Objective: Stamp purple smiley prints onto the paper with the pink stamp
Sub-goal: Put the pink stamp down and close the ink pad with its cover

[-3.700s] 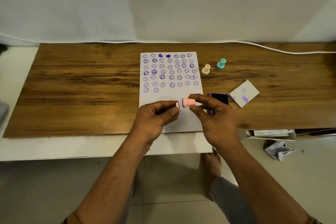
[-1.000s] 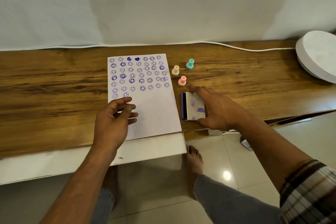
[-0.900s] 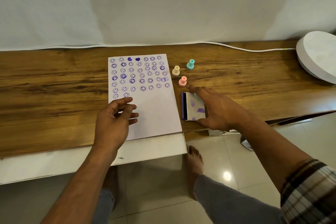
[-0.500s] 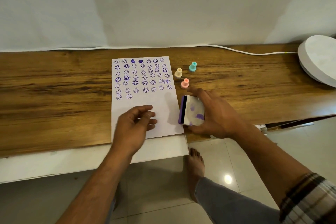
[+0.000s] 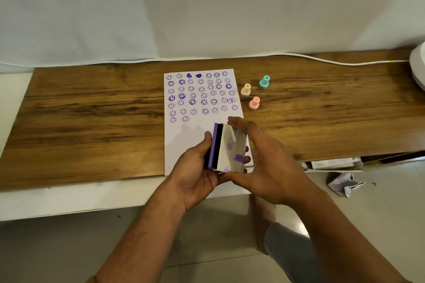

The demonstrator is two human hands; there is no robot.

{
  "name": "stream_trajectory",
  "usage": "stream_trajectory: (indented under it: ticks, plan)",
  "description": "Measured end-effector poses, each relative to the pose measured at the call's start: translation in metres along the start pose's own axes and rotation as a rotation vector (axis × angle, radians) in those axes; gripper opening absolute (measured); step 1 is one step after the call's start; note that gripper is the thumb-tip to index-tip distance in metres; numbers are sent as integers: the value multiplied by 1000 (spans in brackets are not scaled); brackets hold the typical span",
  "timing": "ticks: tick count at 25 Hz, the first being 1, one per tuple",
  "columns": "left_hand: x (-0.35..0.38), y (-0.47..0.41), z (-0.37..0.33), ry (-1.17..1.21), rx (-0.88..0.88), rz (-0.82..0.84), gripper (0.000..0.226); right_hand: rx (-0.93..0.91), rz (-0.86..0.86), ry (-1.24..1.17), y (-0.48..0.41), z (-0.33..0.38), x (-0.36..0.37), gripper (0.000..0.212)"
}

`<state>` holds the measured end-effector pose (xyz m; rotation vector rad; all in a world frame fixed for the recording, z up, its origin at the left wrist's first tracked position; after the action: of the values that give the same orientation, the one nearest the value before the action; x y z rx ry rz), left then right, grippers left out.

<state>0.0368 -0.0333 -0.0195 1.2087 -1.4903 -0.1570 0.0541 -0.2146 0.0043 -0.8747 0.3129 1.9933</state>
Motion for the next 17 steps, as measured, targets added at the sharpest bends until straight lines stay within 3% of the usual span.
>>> stream_trajectory:
  ticks: [6,17]
  plan:
    - [-1,-3,0,-27,11,-24,54,-16,39,119,-4,-3,1,112]
    - [6,-6,4,-22,17,-75,49,-15,73,47,-3,-9,-9,107]
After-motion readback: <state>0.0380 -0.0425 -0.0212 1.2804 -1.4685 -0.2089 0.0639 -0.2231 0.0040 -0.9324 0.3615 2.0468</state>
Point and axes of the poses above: each hand's wrist, its own y-axis away from the middle knuckle, its own x-axis out of the palm, z = x × y, the point moved 1 cm from there along -y, towards the middle knuckle, and after that the axes turned 13 degrees about -x, right-handed, at the moved point
